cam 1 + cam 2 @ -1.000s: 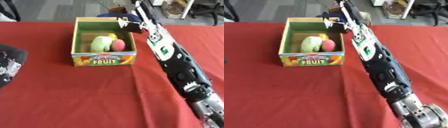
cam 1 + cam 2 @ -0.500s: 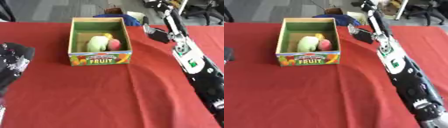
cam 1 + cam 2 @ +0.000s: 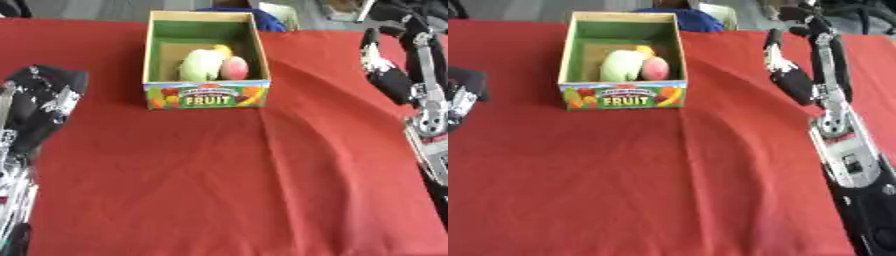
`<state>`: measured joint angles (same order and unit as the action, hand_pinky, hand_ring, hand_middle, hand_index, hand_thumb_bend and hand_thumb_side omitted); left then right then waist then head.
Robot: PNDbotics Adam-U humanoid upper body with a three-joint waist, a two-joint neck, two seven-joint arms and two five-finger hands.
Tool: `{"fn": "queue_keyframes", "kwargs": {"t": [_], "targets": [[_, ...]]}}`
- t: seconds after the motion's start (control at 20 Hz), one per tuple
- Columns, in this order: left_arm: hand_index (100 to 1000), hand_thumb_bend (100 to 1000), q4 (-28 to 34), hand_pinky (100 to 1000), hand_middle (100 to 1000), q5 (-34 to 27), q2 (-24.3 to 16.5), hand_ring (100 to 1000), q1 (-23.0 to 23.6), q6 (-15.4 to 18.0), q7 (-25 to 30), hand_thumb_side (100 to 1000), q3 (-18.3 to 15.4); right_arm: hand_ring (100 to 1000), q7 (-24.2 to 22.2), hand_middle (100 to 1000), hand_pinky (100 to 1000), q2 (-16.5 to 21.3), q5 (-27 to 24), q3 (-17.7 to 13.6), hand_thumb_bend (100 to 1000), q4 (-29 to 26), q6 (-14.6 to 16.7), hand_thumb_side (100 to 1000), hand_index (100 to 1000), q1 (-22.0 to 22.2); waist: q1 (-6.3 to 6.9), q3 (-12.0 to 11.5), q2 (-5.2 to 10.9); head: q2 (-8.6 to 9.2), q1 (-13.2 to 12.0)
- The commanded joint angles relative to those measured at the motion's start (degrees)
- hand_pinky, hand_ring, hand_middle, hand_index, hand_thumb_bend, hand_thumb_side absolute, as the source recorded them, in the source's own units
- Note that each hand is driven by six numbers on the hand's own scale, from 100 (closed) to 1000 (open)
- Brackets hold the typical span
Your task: Pick up objects on the table and place them in the box.
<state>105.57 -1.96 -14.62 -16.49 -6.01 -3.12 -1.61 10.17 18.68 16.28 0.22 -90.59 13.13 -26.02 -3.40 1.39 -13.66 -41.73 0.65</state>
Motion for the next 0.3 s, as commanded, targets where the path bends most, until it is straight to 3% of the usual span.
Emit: {"fn": "queue_keyframes", "kwargs": {"t": [0.05, 0.15, 0.3], "targets": [[564, 522, 0.43, 585, 518, 0.33, -0.62, 526, 0.33, 0.13, -0.12, 378, -0.35, 1000, -2.2, 669, 811, 0.15, -11.73, -1.86, 100, -7.9, -0.63, 552, 799, 8.37, 0.18, -0.28, 1.63, -1.72, -0.23], [564, 523, 0.41, 587, 521, 0.4, -0.45, 529, 0.75, 0.27, 0.04, 379, -0.39, 1000, -5.14, 661, 810, 0.85, -22.28, -3.5, 100, -12.13, -1.72, 550, 791, 12.53, 0.23, -0.4, 1.87, -1.97, -0.42], [566, 521, 0.3, 588, 523, 0.42, -0.23, 532, 1.0, 0.36, 0.33, 378, -0.29, 1000, -7.97, 648, 808, 0.46, -28.24, -5.44, 100, -14.56, -3.33, 551, 782, 14.41, 0.37, -0.09, 1.95, -1.86, -0.72]]}}
